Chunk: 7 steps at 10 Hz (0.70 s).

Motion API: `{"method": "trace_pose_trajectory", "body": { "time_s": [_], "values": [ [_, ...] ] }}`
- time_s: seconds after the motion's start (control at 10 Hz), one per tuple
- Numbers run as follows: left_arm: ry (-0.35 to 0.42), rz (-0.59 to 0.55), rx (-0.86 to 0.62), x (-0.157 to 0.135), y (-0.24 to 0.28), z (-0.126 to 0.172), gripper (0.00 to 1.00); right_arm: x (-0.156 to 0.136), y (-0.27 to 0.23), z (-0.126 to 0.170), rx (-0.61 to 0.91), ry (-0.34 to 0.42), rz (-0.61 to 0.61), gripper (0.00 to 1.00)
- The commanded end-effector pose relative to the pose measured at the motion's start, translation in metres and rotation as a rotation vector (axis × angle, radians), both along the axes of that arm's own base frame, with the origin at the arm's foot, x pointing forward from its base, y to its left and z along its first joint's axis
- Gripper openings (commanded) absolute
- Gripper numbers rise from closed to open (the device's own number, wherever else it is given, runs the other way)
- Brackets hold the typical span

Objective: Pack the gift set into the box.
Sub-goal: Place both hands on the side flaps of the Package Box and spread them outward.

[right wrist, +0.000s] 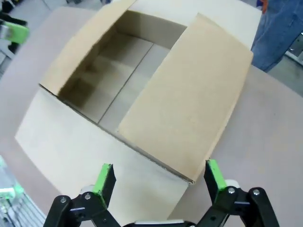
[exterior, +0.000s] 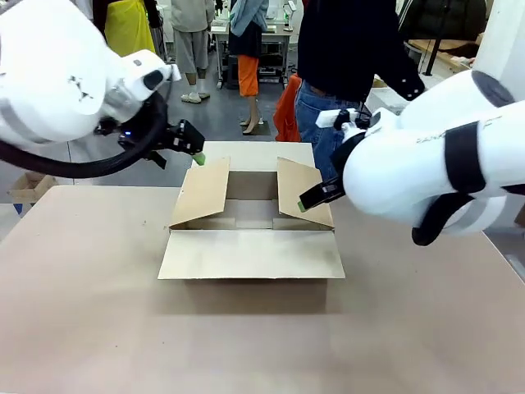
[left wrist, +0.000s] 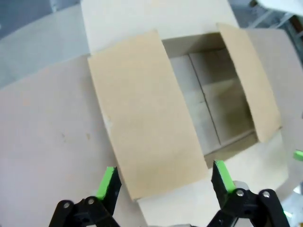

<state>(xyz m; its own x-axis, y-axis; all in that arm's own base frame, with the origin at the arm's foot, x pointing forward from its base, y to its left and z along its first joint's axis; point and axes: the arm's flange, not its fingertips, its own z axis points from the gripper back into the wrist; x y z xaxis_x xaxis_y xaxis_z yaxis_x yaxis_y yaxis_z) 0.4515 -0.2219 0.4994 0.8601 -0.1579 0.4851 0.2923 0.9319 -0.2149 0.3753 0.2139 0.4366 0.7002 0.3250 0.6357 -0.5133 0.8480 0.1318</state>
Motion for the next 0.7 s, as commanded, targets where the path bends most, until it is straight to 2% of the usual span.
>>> {"method": "trace_pose_trajectory", "body": {
  "time_s": [0.0,0.3,0.4,0.6],
  "values": [
    [0.058,0.034,0.073,0.015,-0.041,0.006,1.0,0.001,0.009,-0.005,-0.044,-0.013,0.014,1.0],
    [0.089,0.078,0.168,0.026,-0.078,-0.001,1.0,0.001,0.009,-0.005,-0.044,-0.013,0.014,1.0],
    [0.124,0.094,0.206,0.031,-0.092,-0.009,1.0,0.001,0.009,-0.005,-0.044,-0.013,0.014,1.0],
    [0.145,0.15,0.235,0.045,-0.114,-0.025,1.0,0.001,0.009,-0.005,-0.044,-0.013,0.014,1.0]
  ]
}}
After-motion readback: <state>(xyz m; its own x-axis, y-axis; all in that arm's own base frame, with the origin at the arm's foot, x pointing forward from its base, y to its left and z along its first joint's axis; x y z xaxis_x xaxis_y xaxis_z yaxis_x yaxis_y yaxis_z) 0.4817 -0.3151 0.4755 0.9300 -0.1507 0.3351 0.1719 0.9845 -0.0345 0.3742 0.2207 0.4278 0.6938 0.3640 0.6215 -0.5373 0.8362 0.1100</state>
